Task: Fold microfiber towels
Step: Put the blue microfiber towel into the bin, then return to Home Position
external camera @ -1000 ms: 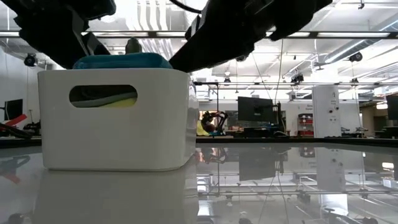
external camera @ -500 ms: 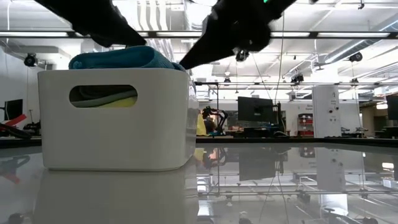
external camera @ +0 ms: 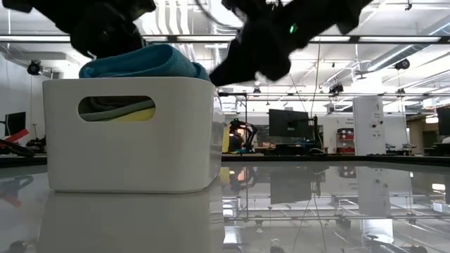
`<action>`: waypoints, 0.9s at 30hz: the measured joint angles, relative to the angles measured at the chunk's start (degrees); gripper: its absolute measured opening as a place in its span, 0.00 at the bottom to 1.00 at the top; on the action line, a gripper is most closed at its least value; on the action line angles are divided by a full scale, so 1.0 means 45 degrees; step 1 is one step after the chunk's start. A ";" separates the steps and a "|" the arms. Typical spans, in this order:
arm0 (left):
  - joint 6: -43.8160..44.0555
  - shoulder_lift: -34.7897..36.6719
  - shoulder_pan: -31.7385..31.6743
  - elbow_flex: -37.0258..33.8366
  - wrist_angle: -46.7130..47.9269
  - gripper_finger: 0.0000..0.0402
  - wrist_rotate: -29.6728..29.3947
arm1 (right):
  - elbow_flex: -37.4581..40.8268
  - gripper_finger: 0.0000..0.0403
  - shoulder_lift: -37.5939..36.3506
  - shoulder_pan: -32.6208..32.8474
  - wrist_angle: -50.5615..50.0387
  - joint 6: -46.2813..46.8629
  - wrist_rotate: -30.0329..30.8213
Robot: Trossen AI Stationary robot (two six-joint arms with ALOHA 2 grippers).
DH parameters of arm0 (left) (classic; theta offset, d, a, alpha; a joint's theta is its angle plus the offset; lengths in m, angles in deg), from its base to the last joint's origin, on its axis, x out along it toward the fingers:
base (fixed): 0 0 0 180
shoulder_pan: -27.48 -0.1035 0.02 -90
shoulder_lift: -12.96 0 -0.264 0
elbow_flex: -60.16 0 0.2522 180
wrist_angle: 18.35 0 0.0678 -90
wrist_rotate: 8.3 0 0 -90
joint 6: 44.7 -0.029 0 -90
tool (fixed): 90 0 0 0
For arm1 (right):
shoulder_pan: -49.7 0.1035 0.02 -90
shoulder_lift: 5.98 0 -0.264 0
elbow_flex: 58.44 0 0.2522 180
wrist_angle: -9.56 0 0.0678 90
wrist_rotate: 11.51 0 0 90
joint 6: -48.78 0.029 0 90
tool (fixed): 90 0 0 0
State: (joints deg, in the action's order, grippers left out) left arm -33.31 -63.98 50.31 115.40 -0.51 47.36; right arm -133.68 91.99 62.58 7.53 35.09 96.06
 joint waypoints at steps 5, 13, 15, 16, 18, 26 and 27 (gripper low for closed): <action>-0.1249 0.1478 0.0010 0.0104 0.1096 0.00 -0.0081 | 0.0700 0.02 -0.1318 0.0005 -0.0357 -0.1070 -0.0565; -0.4068 0.4689 -0.0269 -0.1073 0.0315 0.00 0.1323 | 0.3370 0.02 -0.4770 -0.1498 0.0159 -0.1899 -0.2890; -0.4356 0.5619 -0.0408 -0.1817 -0.0181 0.00 0.1338 | 0.4084 0.02 -0.5639 -0.2061 0.0258 -0.2067 -0.3327; -0.4445 0.6045 -0.0451 -0.2189 -0.0413 0.00 0.1417 | 0.4420 0.02 -0.6093 -0.2321 0.0329 -0.2028 -0.3414; -0.4523 0.7035 -0.0524 -0.2882 -0.0549 0.00 0.1502 | 0.5015 0.02 -0.6997 -0.2876 0.0627 -0.1855 -0.3816; -0.4258 1.0378 -0.0665 -0.5344 -0.2572 0.00 0.1435 | 0.6826 0.02 -0.9689 -0.4159 0.1499 -0.1875 -0.5038; -0.4101 1.0673 -0.0665 -0.5557 -0.2569 0.00 0.1434 | 0.7028 0.02 -0.9934 -0.4285 0.1688 -0.1919 -0.5288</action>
State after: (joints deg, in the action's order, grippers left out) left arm -51.77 -15.95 47.31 90.40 -12.07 53.81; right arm -102.05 47.29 43.30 15.13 26.46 72.26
